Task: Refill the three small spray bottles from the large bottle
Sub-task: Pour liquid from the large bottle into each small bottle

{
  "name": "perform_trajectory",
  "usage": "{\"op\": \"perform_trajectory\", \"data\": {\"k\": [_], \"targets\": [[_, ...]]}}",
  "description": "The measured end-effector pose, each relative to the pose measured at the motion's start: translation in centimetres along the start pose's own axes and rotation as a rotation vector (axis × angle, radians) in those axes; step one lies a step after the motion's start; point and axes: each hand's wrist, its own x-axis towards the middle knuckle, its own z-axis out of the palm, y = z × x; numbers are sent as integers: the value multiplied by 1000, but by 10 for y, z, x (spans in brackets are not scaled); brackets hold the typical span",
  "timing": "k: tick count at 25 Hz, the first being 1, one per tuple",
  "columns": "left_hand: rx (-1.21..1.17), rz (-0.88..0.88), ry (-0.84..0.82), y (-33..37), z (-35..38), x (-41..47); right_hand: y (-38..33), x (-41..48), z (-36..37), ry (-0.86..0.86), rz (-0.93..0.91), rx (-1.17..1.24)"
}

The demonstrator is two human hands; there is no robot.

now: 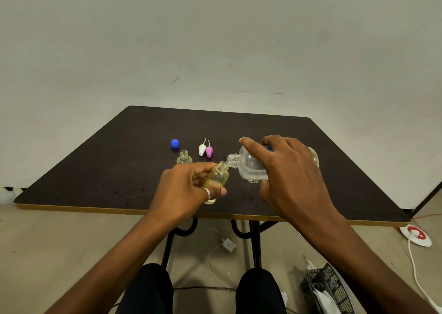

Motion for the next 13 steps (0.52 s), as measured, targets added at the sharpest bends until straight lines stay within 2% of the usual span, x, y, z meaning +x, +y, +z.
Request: {"op": "perform_trajectory", "data": {"k": [13], "targets": [[7,7,-11,2,-1,0,-1,-1,-1,7,1,-1]]}}
